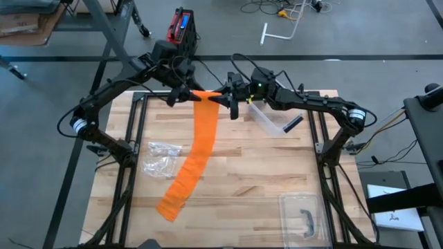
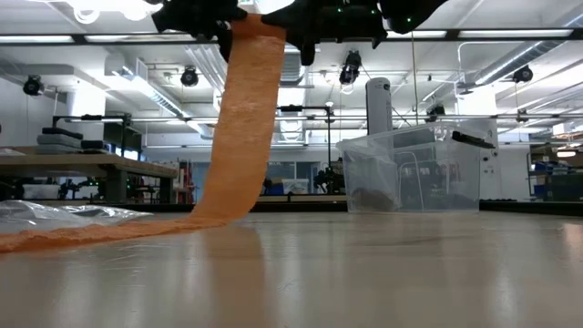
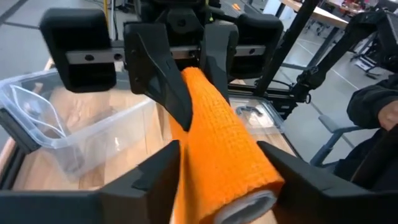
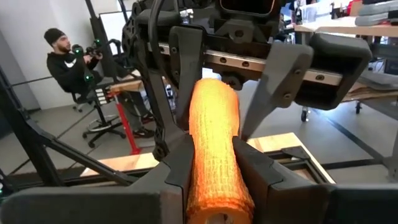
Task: Roll bandage
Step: Roll the orange bandage on the table
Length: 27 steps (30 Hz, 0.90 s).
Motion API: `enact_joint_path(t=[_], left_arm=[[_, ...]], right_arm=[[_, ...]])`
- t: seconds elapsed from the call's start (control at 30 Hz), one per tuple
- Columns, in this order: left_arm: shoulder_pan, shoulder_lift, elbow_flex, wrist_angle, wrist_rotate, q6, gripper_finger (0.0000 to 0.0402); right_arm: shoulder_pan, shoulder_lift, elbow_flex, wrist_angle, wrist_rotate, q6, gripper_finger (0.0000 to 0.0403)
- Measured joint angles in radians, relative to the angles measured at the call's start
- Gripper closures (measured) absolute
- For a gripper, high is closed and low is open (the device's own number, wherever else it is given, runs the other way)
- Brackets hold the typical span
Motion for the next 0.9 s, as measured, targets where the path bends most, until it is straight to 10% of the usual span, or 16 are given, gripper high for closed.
enact_joint_path(t=[0.4,0.9], left_arm=[[0.000,0.000,-0.015,0.054,-0.018,0.063,0.0349],[-0.018,-0.001,-0.016,0.124,-0.094,0.150,0.0350]], right_arm=[[-0.006,0.000,0.000,0.007,0.054,0.351,0.0287],[-0.009,-0.001,0.002,0.046,0.050,0.659,0.0134]])
